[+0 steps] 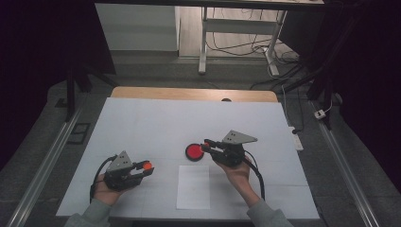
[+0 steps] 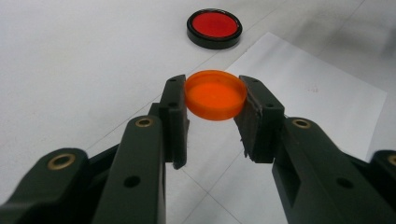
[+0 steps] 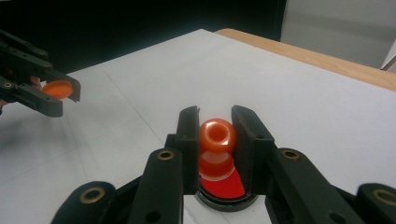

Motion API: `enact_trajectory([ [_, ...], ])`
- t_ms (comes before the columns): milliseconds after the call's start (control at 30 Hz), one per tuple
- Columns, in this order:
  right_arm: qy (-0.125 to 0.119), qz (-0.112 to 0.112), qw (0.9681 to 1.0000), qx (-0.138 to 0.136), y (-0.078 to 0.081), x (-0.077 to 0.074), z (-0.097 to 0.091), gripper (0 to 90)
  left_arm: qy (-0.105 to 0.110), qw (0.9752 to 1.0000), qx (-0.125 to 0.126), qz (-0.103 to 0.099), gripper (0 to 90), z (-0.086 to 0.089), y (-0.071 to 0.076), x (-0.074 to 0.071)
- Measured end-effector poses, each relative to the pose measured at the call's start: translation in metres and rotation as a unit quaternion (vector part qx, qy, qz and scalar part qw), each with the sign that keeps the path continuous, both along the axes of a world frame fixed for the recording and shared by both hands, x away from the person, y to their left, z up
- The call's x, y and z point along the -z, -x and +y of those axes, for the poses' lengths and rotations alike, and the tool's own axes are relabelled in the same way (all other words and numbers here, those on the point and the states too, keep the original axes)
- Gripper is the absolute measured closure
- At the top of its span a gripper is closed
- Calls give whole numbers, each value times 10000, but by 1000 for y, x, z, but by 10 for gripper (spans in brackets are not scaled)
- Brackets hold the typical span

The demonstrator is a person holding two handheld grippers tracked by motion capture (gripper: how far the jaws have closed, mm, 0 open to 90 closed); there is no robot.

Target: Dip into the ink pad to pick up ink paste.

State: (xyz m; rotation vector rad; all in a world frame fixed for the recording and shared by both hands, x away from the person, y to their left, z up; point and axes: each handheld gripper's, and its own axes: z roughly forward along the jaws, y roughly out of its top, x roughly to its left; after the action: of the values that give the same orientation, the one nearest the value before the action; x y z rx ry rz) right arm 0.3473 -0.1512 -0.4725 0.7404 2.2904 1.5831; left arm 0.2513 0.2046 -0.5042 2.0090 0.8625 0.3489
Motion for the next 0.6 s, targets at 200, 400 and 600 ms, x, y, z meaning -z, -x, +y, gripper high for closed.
enact_trajectory([
  [200, 22, 6, 10000, 12, -5, 1, 5, 724, 5, 10000, 14, 13, 646, 0, 0, 0],
  [400, 71, 30, 10000, 41, -10, 3, 10, 724, 0, 10000, 11, 28, 646, 0, -1, 0],
  [600, 114, 150, 9998, 33, -15, 7, 13, 724, -8, 10000, 26, 39, 646, -1, -1, 1],
])
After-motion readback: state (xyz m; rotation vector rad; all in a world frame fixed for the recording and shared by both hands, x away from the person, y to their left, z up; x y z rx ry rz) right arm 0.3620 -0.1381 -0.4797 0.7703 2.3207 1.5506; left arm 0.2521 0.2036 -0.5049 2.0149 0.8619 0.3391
